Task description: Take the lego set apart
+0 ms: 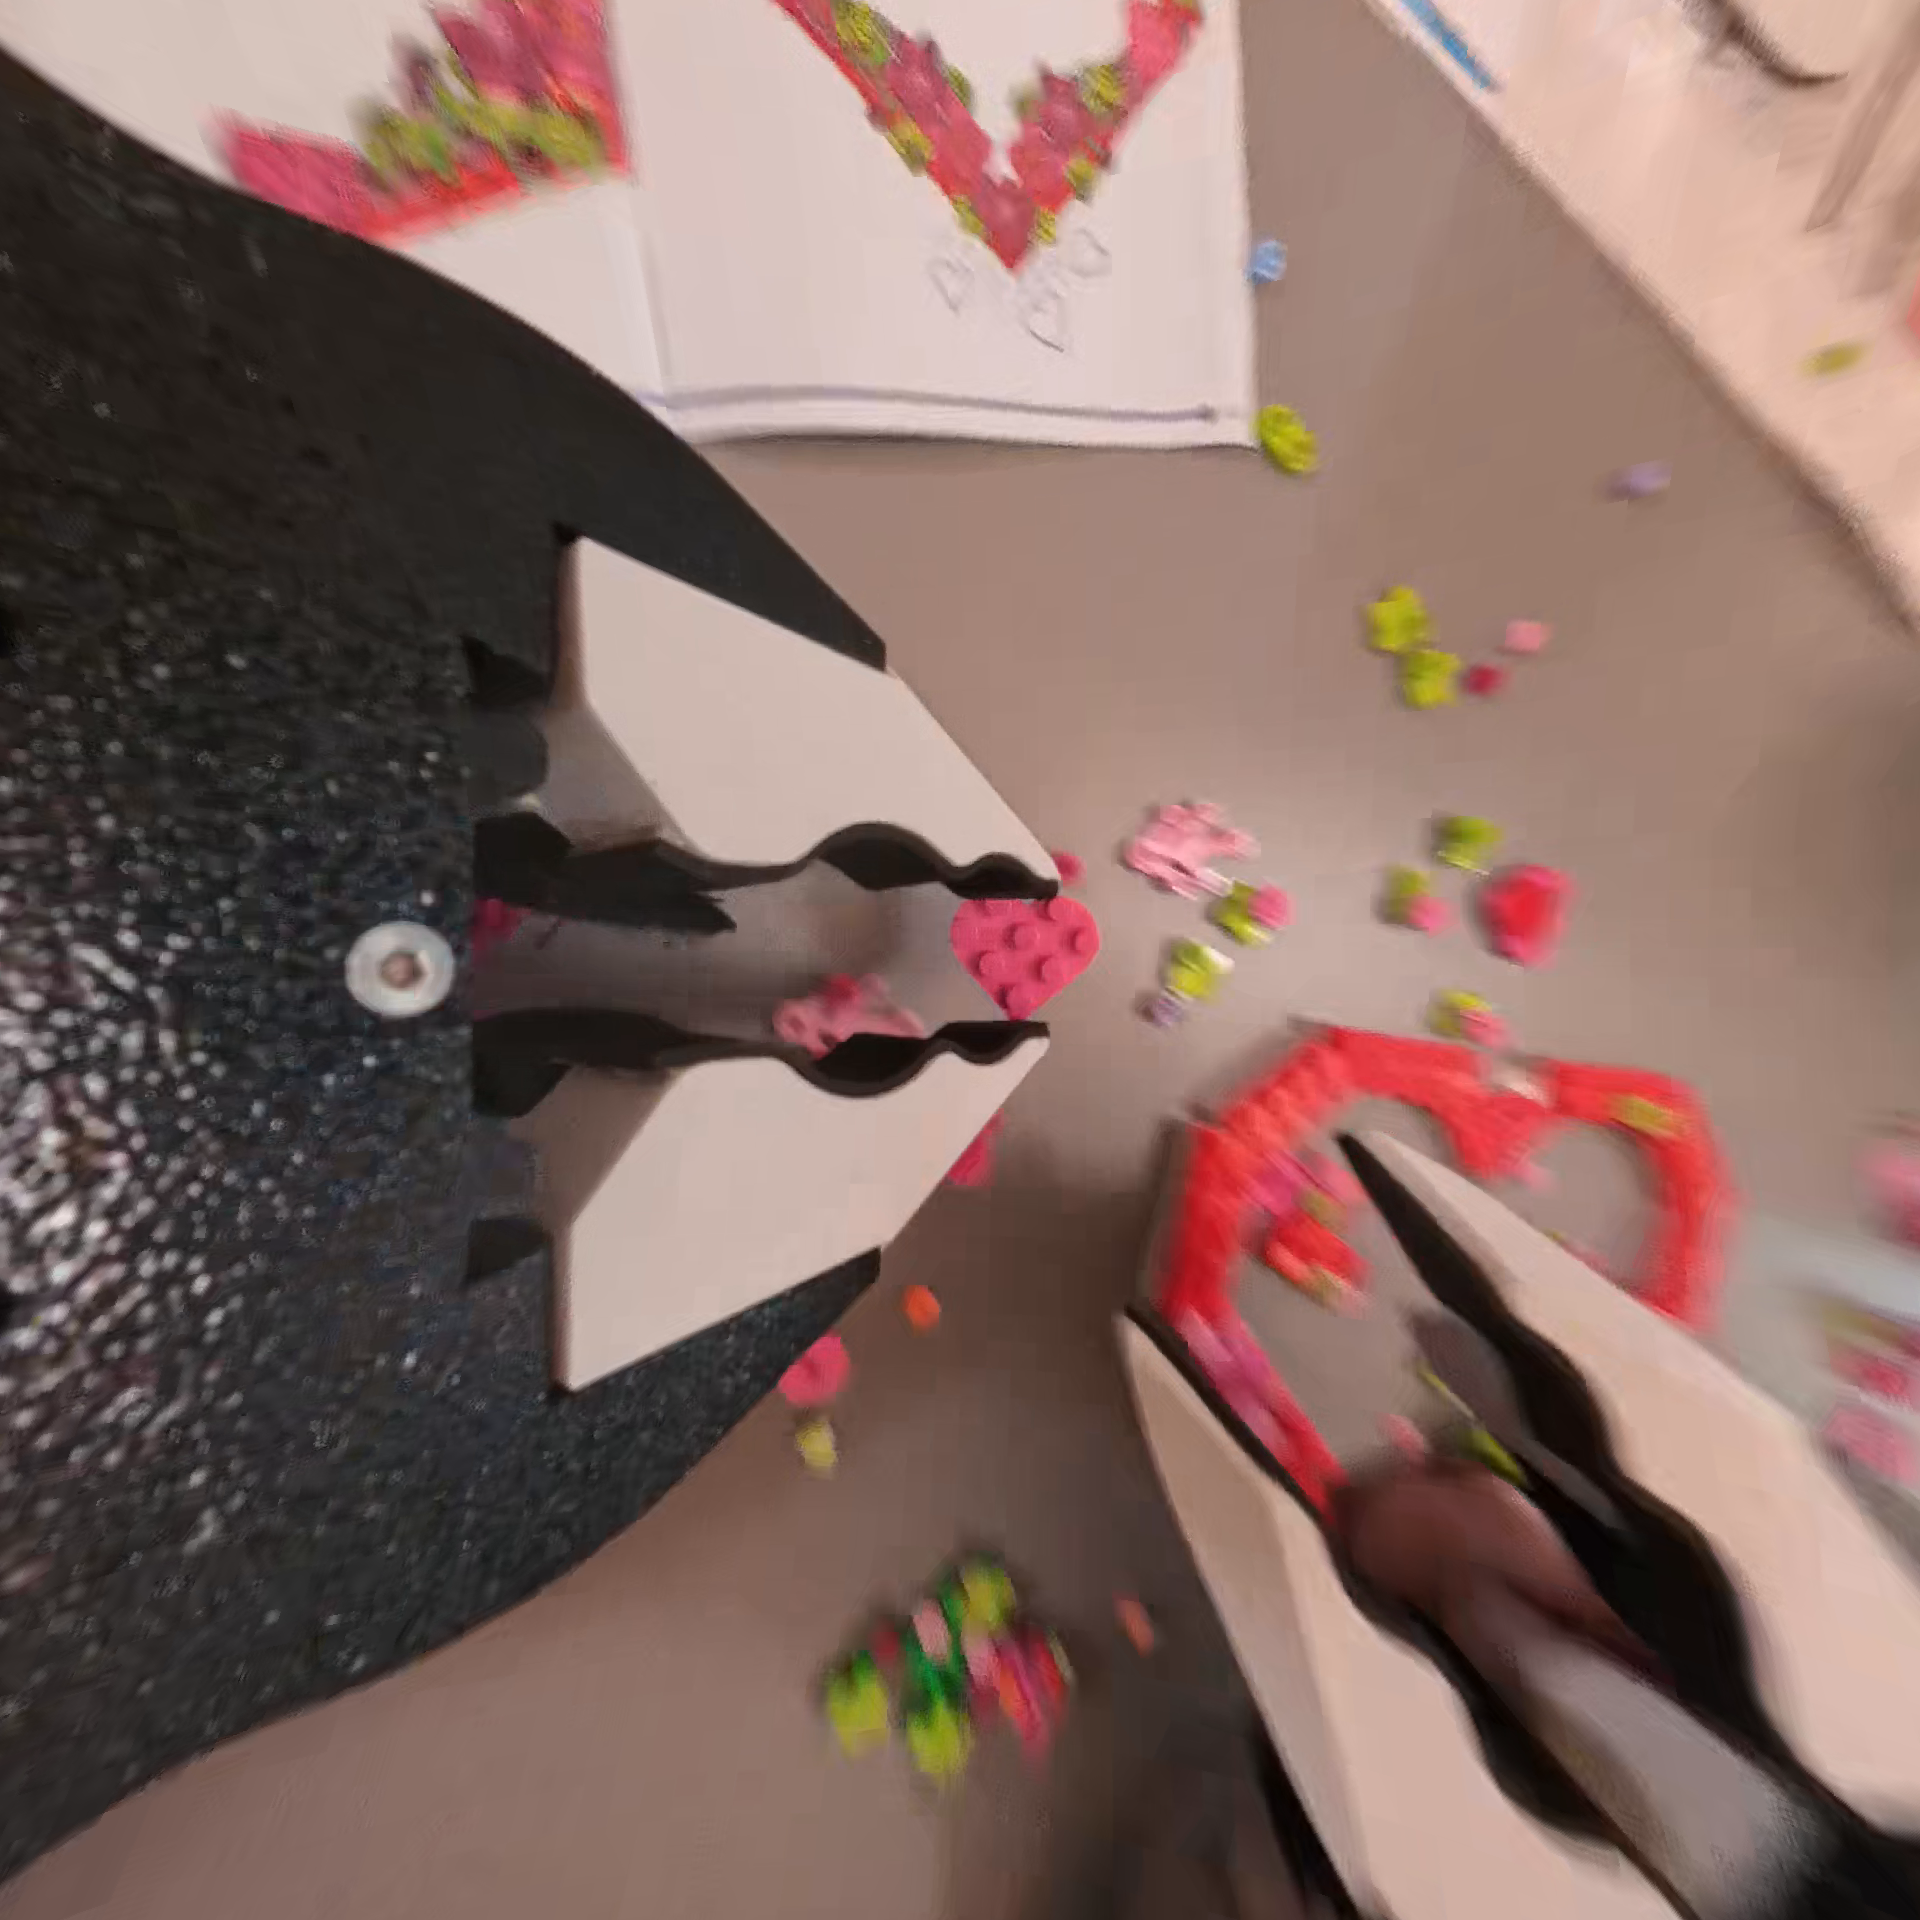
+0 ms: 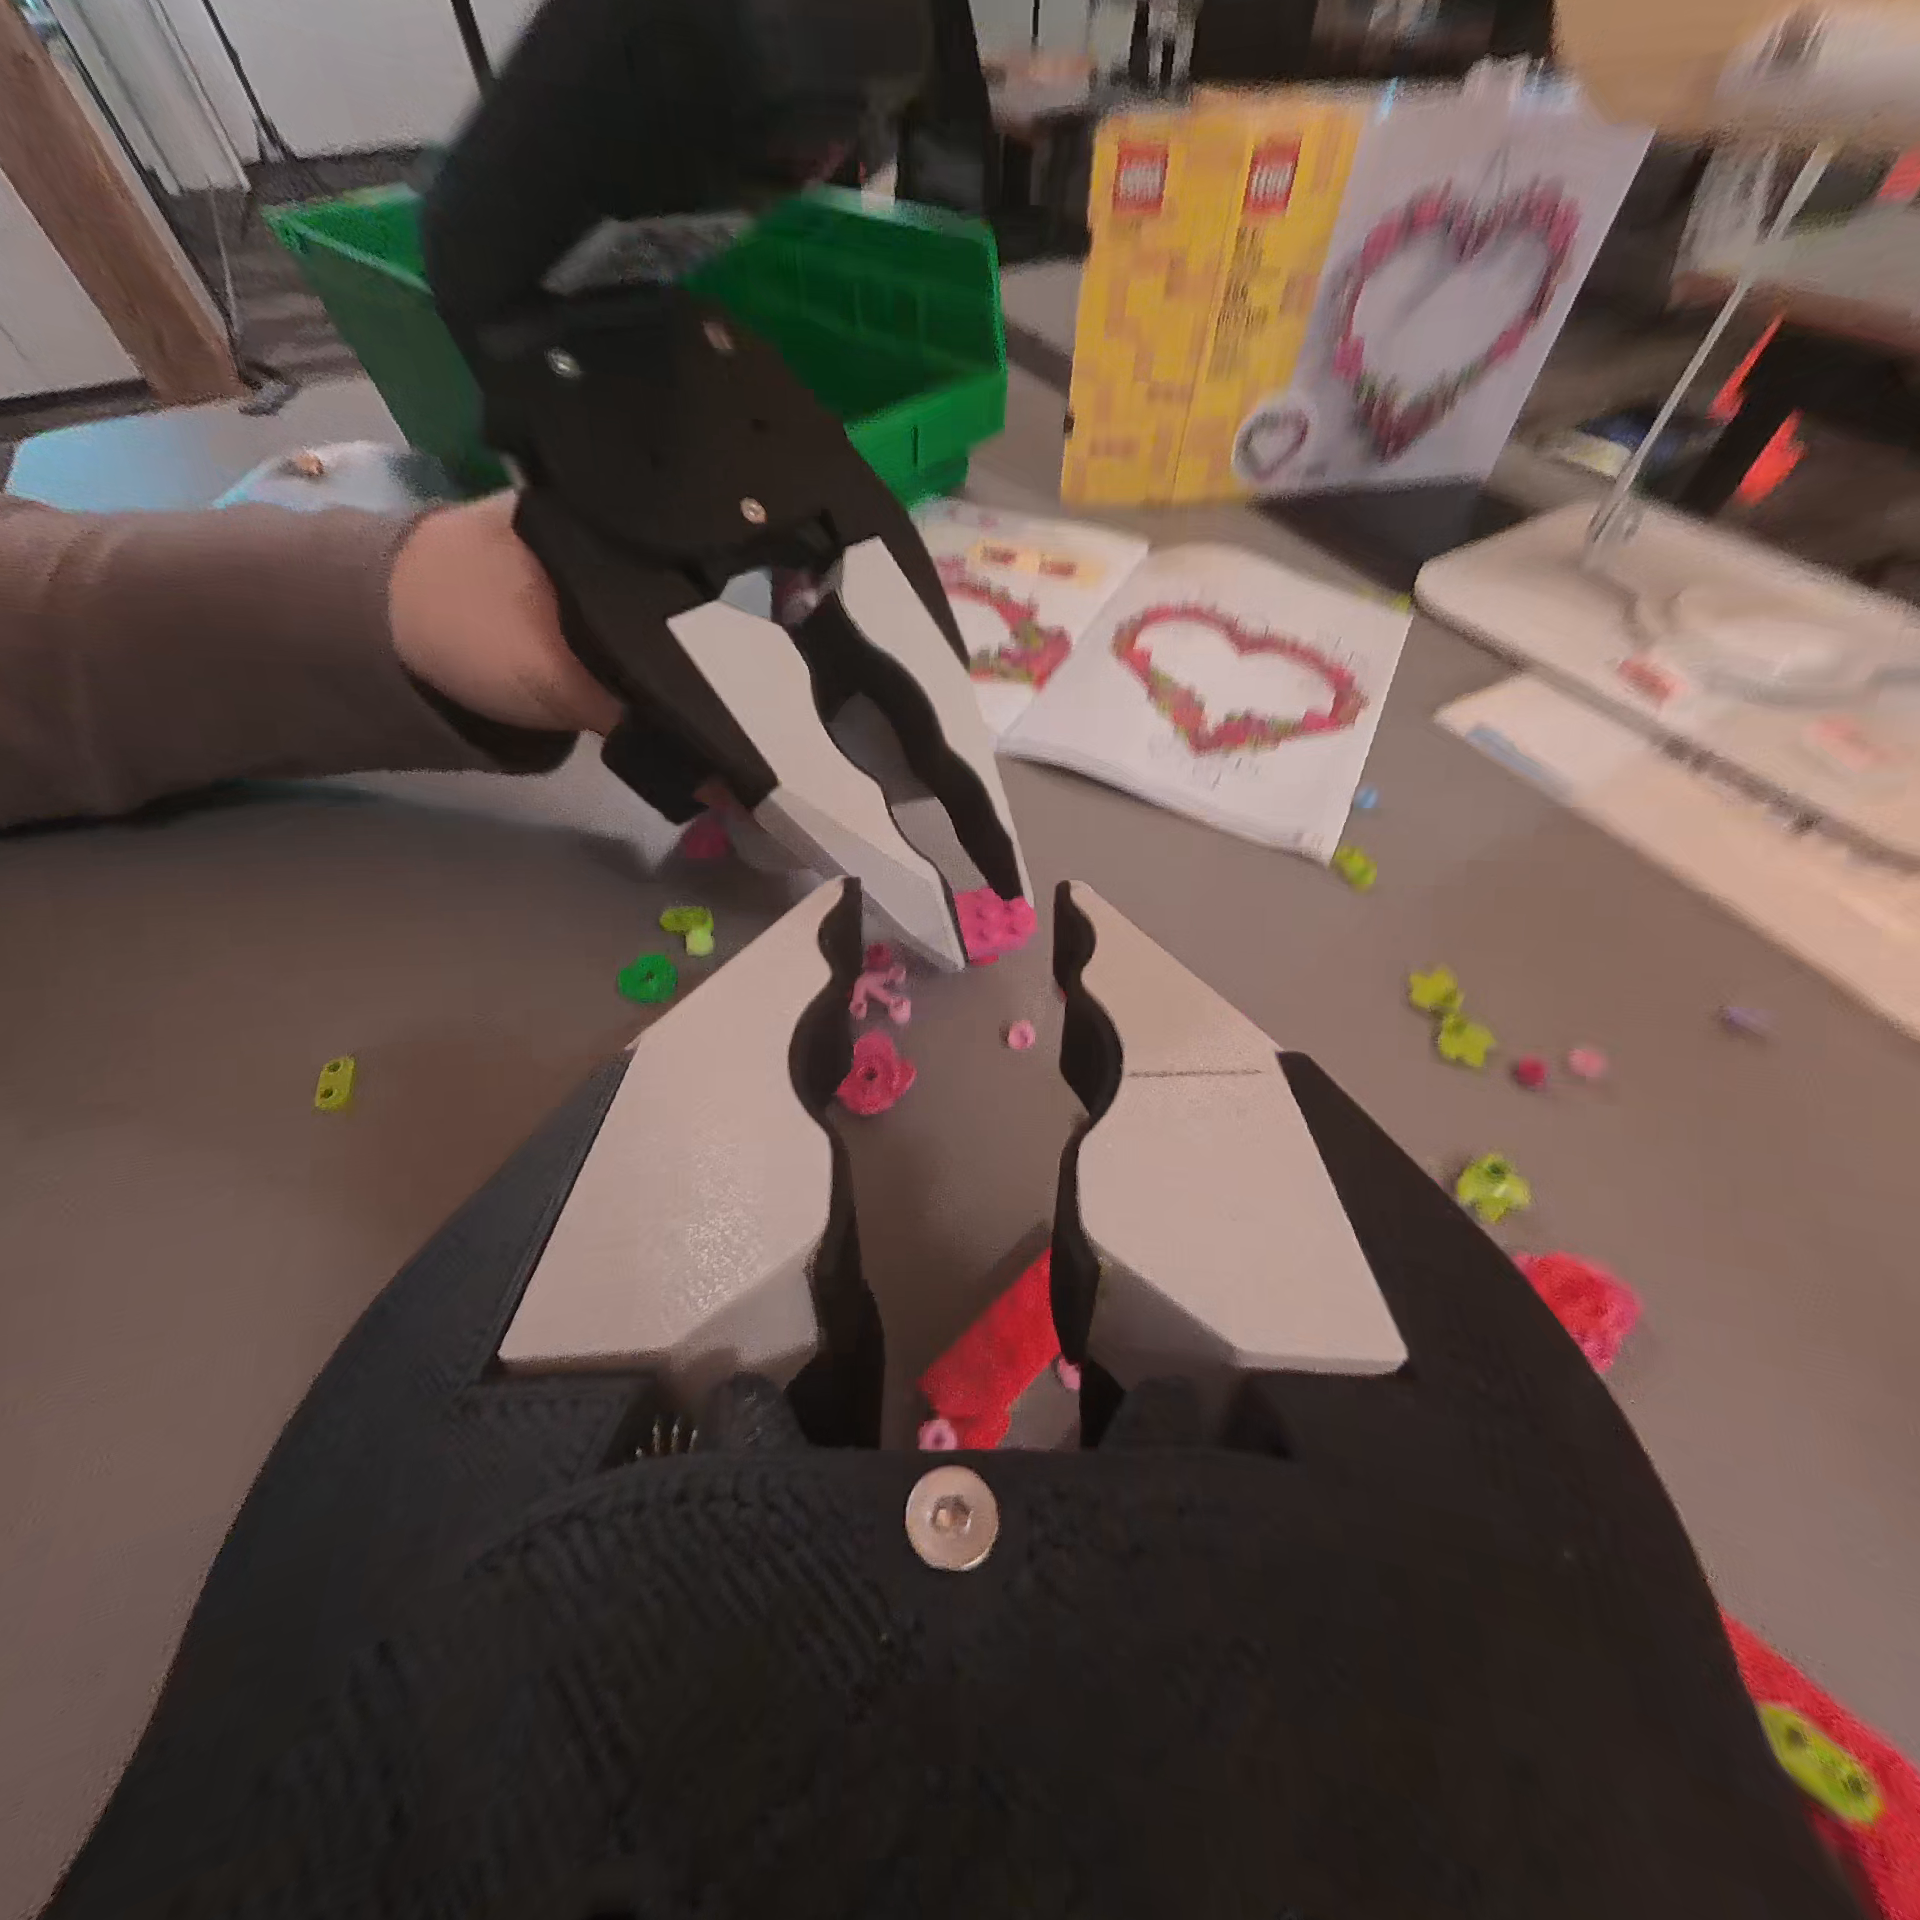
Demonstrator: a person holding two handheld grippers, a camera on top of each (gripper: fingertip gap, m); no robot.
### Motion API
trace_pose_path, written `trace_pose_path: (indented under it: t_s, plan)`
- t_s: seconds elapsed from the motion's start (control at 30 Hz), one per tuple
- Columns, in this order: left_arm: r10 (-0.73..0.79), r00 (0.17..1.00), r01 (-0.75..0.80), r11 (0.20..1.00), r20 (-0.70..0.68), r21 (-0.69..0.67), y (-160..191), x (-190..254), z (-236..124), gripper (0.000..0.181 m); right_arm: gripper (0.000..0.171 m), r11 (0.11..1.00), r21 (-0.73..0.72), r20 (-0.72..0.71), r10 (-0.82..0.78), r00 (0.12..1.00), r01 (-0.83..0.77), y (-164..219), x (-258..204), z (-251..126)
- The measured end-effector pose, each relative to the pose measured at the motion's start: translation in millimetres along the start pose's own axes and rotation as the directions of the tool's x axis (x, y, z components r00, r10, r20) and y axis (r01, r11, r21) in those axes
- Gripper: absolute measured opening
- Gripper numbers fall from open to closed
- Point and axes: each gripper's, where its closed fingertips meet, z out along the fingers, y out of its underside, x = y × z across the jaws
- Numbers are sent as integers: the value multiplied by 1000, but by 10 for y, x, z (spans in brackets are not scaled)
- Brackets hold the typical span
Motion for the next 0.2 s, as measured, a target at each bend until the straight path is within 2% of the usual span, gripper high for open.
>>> trace_pose_path:
  t_s: [0.03,0.07,0.13,0.2]
  plan:
    - [-55,991,69,991,-119,116,-175,122,-82,14,37,997,51,-19,-53,998,54,-88,-8,-36]
    - [-110,958,171,961,-266,218,-362,253,-201,13,37,988,95,-49,-115,992,119,-172,-18,-77]
    - [-176,821,383,875,-543,296,-639,454,-463,13,37,948,156,-117,-261,958,277,-320,-84,-156]
    - [-185,728,485,820,-660,305,-743,510,-587,13,35,892,167,-192,-389,901,420,-407,-152,-206]
